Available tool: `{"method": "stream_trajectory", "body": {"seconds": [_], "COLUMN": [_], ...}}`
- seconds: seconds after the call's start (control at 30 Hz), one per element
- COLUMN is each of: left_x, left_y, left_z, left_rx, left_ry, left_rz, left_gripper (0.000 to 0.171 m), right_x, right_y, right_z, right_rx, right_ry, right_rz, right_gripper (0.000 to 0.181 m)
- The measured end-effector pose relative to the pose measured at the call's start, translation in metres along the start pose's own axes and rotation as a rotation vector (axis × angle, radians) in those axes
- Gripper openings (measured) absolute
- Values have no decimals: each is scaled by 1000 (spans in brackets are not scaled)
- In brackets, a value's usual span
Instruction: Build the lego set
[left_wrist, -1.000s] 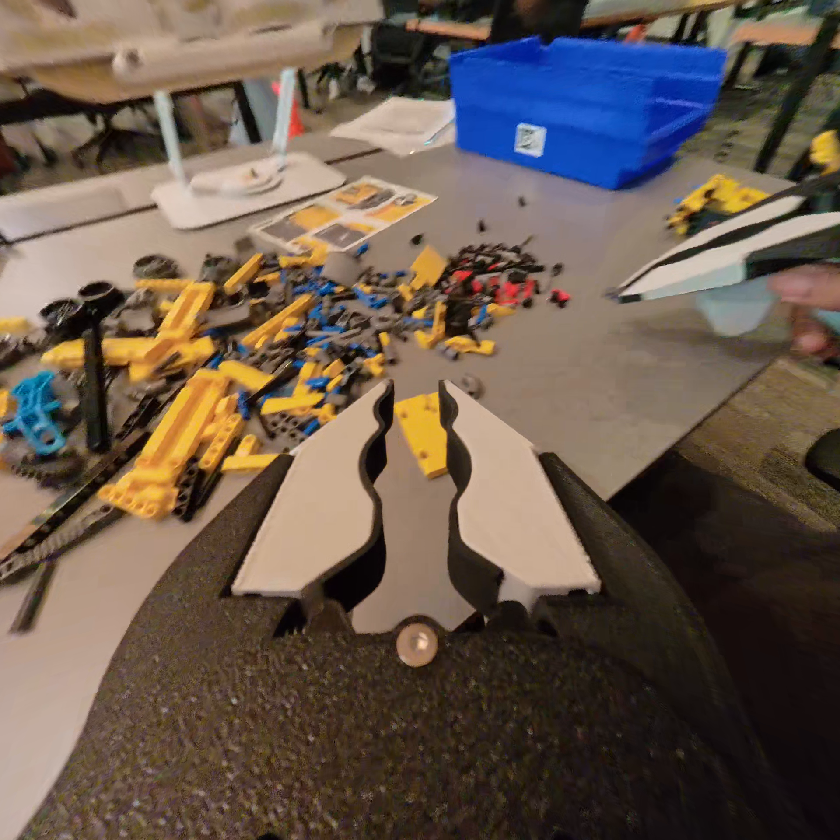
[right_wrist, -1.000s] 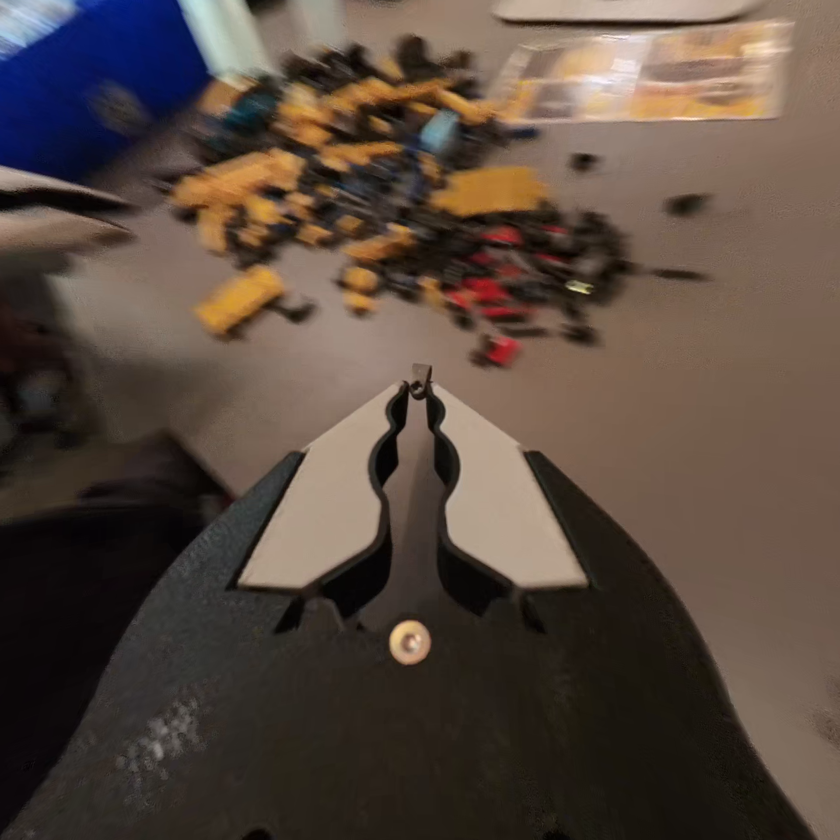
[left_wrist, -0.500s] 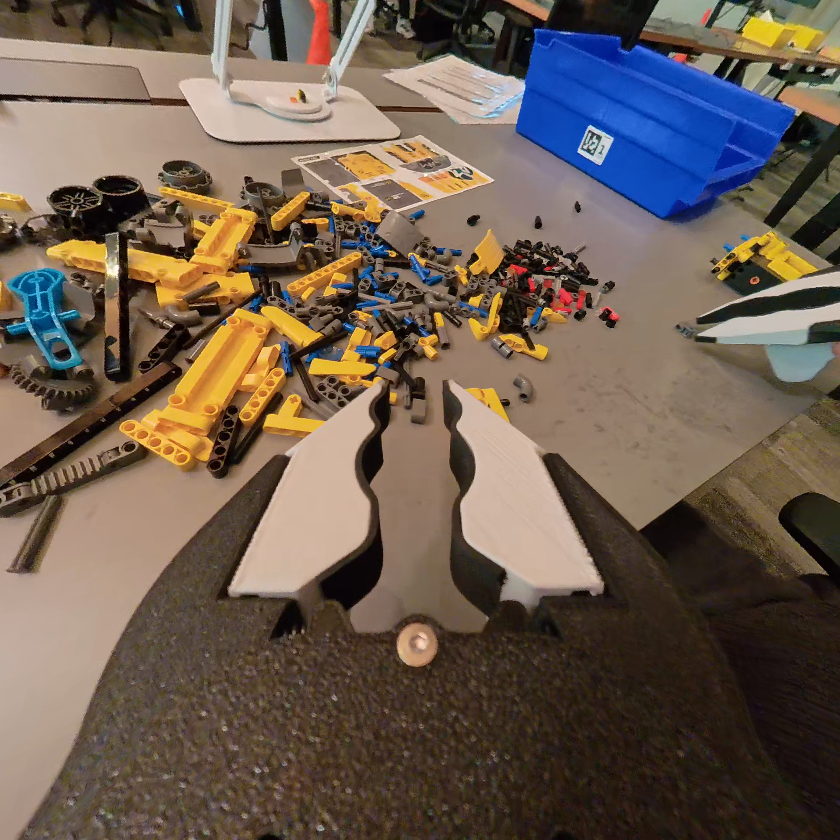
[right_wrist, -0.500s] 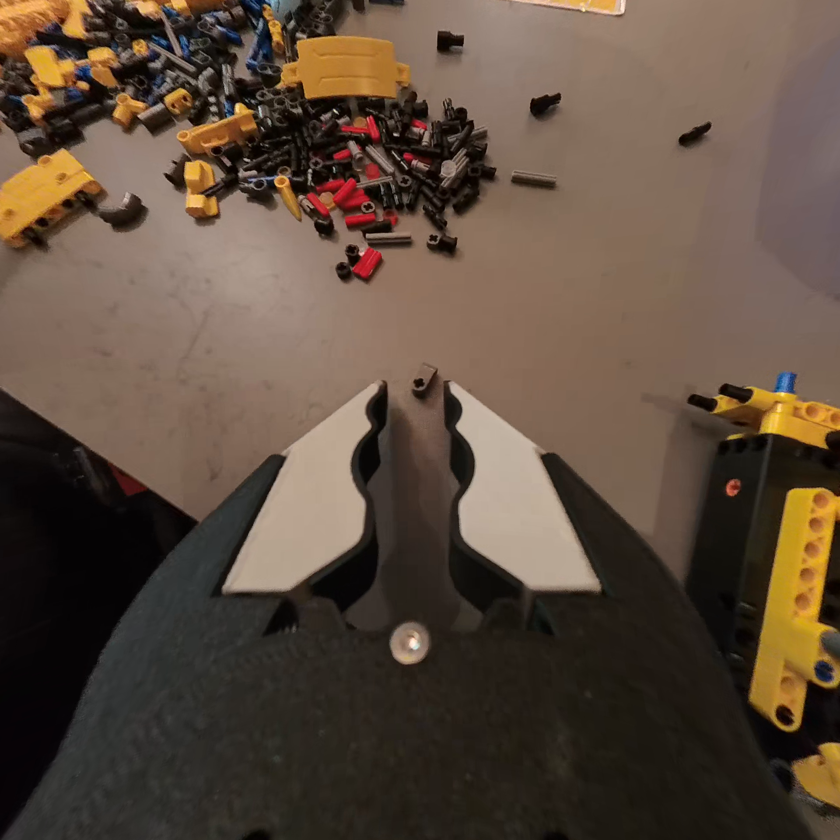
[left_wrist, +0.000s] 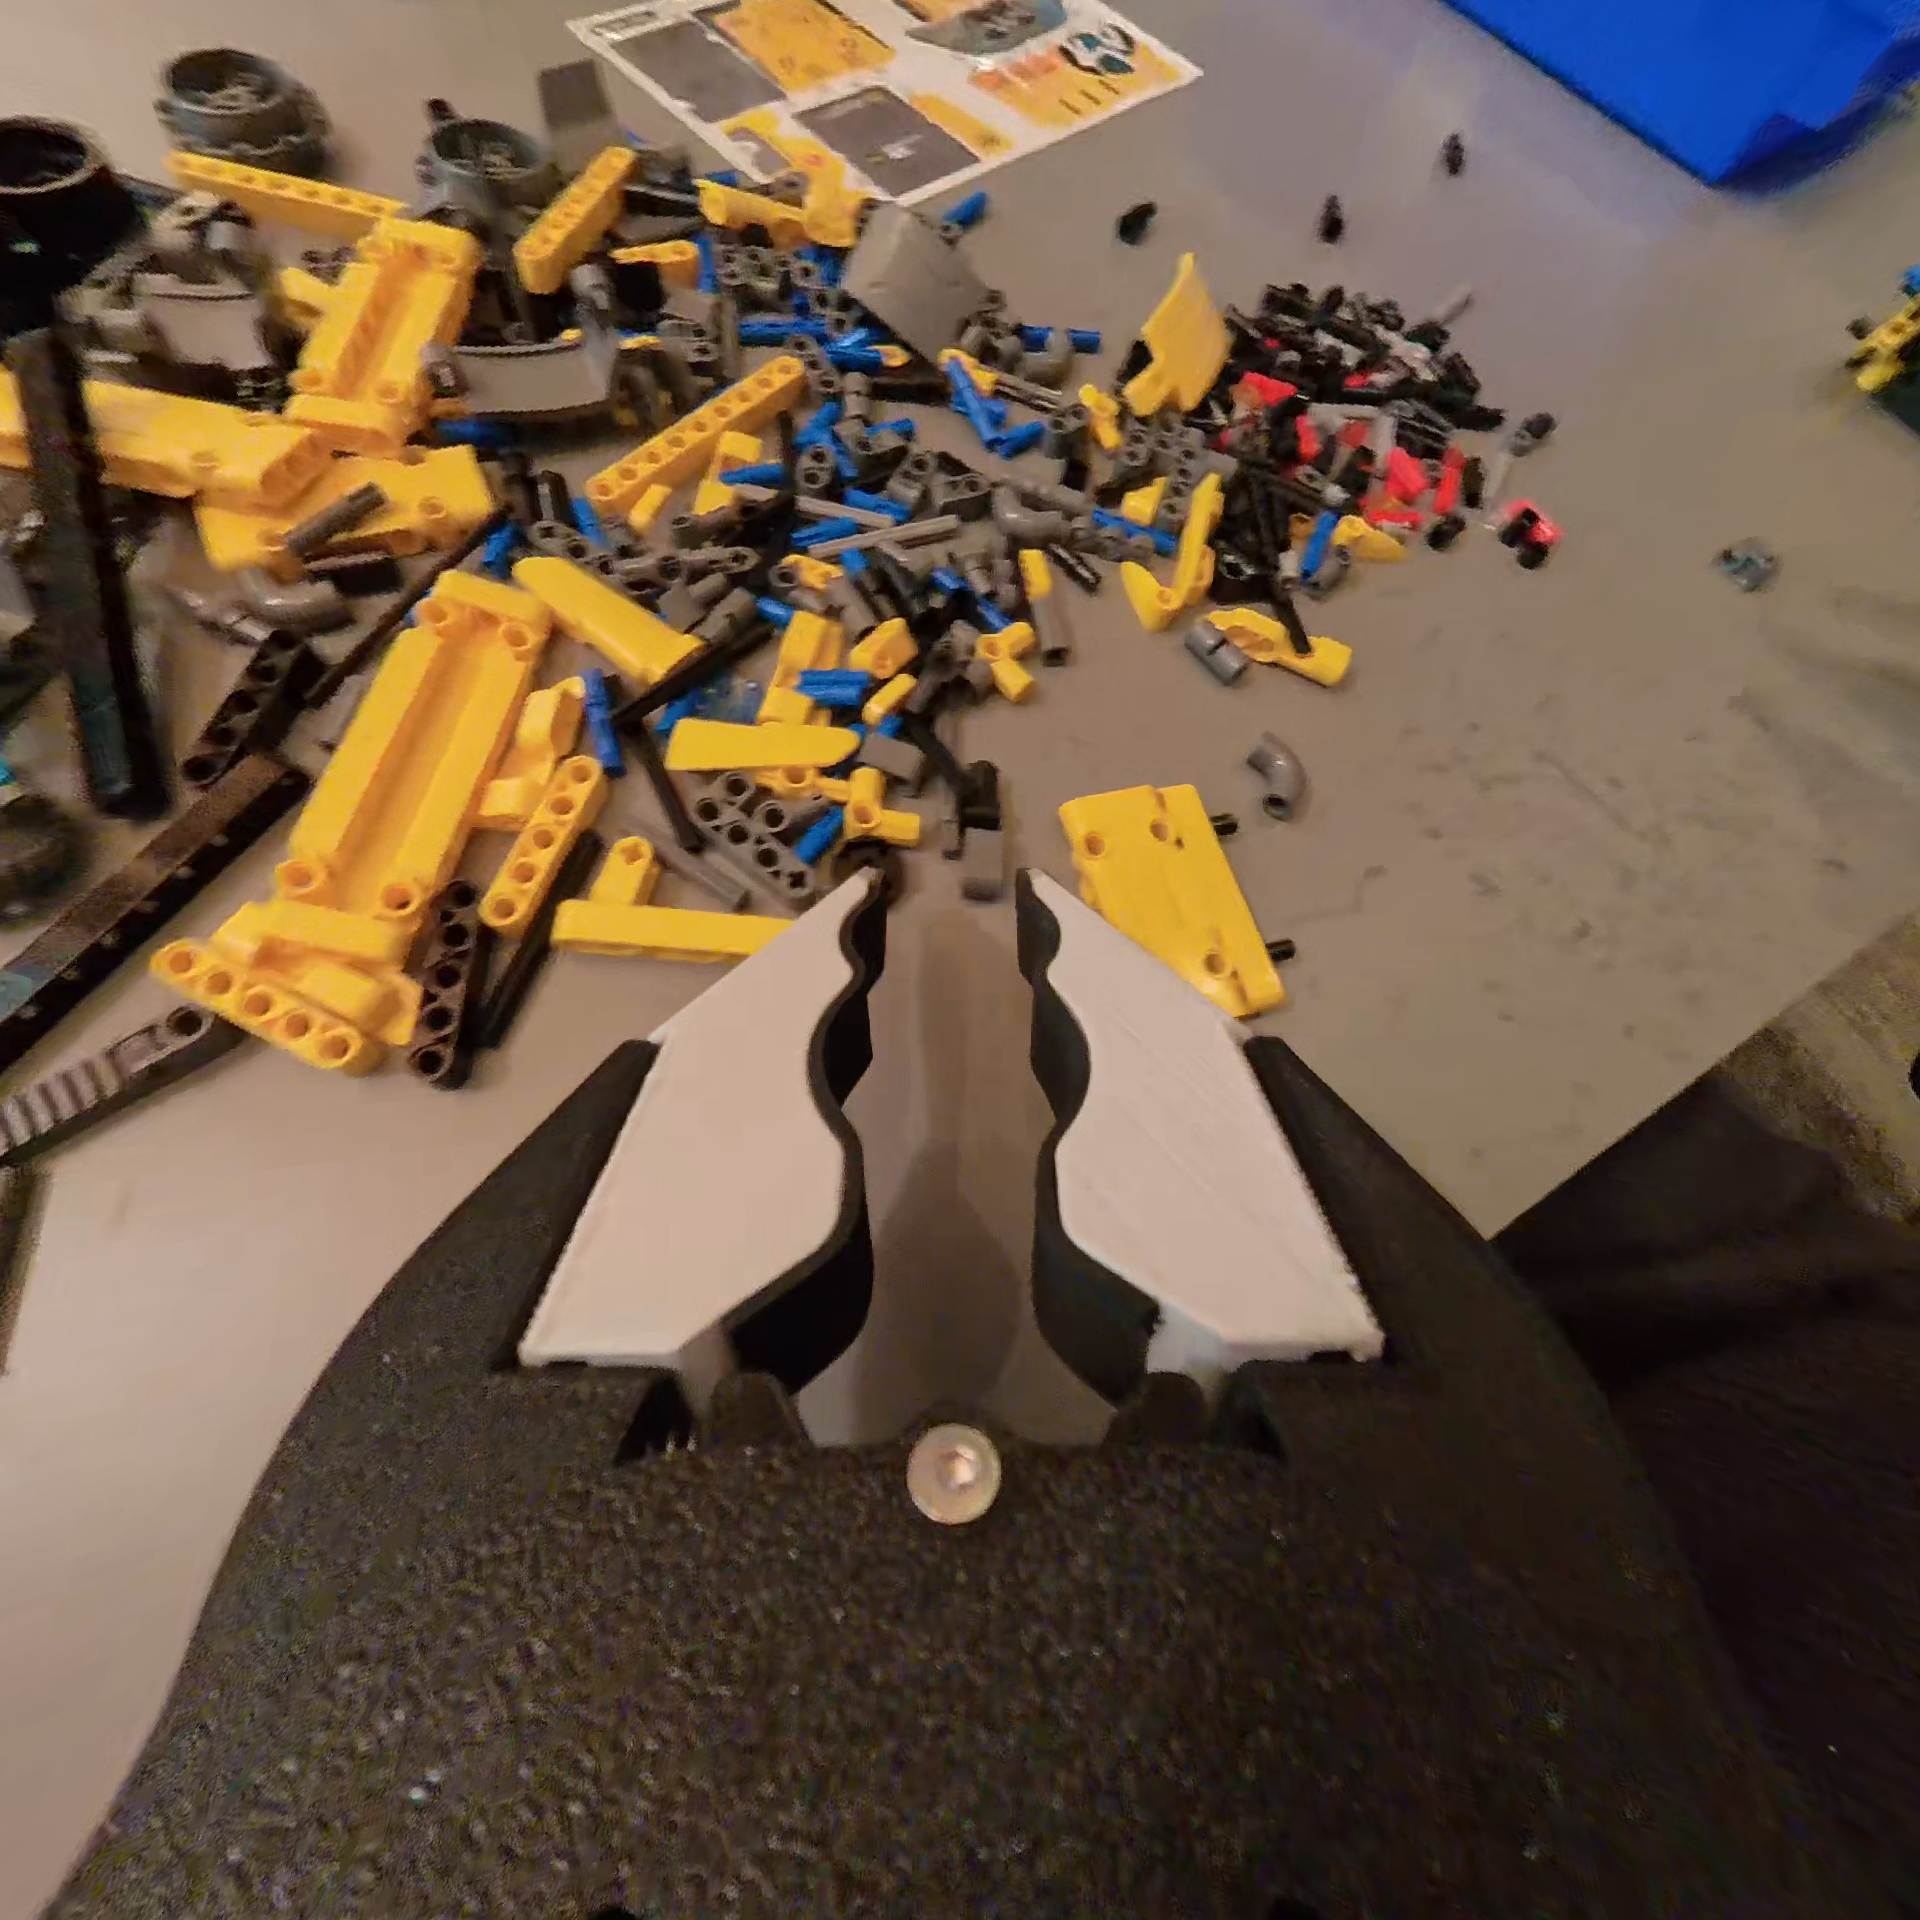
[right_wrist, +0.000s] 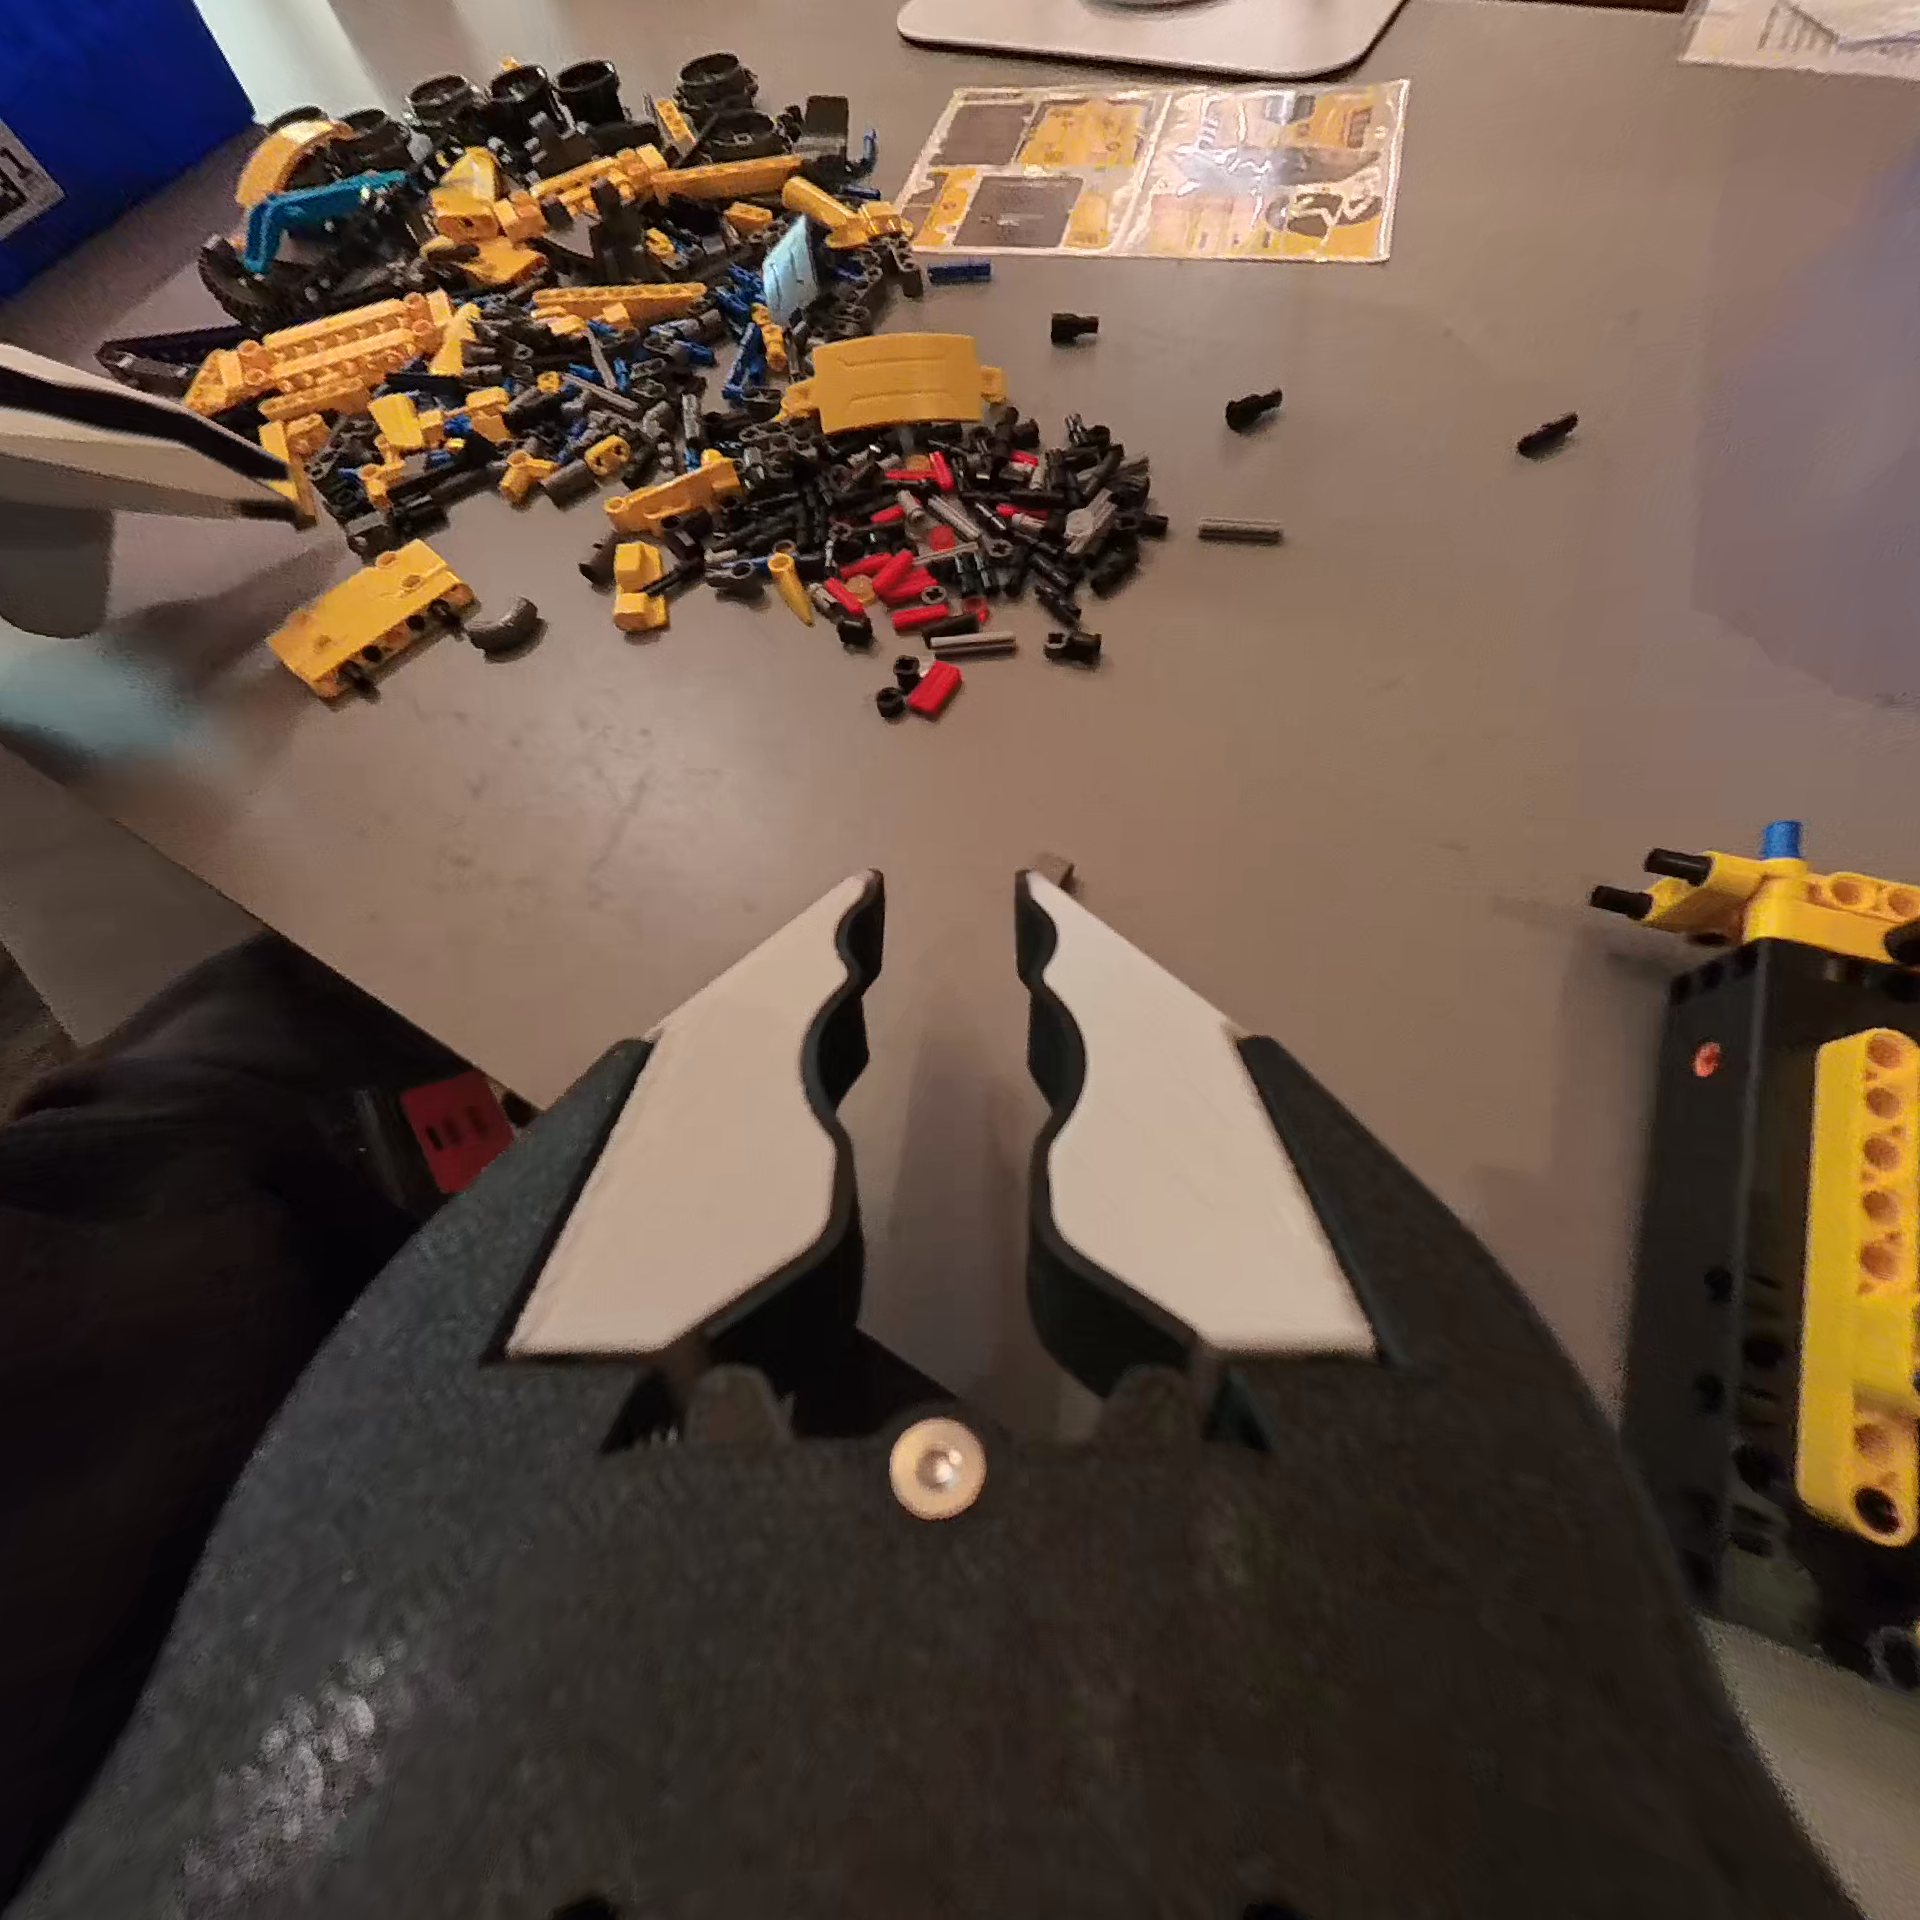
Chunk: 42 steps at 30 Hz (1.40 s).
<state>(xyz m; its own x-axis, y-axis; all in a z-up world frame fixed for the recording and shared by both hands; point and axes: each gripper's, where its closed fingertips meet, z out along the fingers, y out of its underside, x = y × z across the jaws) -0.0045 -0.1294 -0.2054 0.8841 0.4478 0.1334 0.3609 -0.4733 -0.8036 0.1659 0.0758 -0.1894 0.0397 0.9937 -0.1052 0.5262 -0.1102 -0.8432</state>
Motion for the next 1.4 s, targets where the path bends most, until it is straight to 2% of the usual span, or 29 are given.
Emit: {"method": "stream_trajectory", "body": {"seconds": [0.27, 0.3, 0.33, 0.43, 0.53, 0.6, 0.67, 0.73, 0.8, 0.93, 1.13, 1.27, 1.4], "left_x": [7, 6, 5, 5, 15, 35, 65, 86, 101, 110, 139, 145, 148], "left_y": [10, 11, 10, 10, 2, -7, -16, -13, -2, 20, 32, 37, 39], "left_z": [16, 17, 17, 17, 7, -4, -18, -26, -29, -27, -31, -31, -32], "left_rx": [-88, -89, -86, -86, -45, -15, -5, -67, -143, -249, -290, -310, -313], "left_ry": [-37, -50, -60, -51, 18, 156, 370, 534, 625, 592, 674, 674, 685], "left_rz": [91, 95, 98, 85, 51, 1, -83, -136, -113, 15, 58, 86, 100], "left_gripper": [22, 20, 7, 7, 7, 7, 7, 7, 7, 7, 6, 6, 7], "right_x": [-21, -24, -26, -36, -53, -70, -87, -110, -136, -170, -177, -179, -179], "right_y": [-6, -7, -9, -11, -16, -23, -27, -22, -16, -3, 11, 11, 12], "right_z": [-2, -1, -1, -1, -2, -3, 0, 9, 14, 16, 29, 31, 29], "right_rx": [28, 31, 35, 37, 68, 108, 136, 131, 151, 187, 170, 179, 172], "right_ry": [-31, -34, -35, -68, -128, -178, -186, -191, -209, -284, -223, -200, -212], "right_rz": [-32, -40, -47, -58, -103, -185, -322, -514, -718, -965, -1271, -1317, -1313], "right_gripper": [25, 25, 25, 24, 24, 24, 24, 24, 24, 24, 23, 10, 8]}}
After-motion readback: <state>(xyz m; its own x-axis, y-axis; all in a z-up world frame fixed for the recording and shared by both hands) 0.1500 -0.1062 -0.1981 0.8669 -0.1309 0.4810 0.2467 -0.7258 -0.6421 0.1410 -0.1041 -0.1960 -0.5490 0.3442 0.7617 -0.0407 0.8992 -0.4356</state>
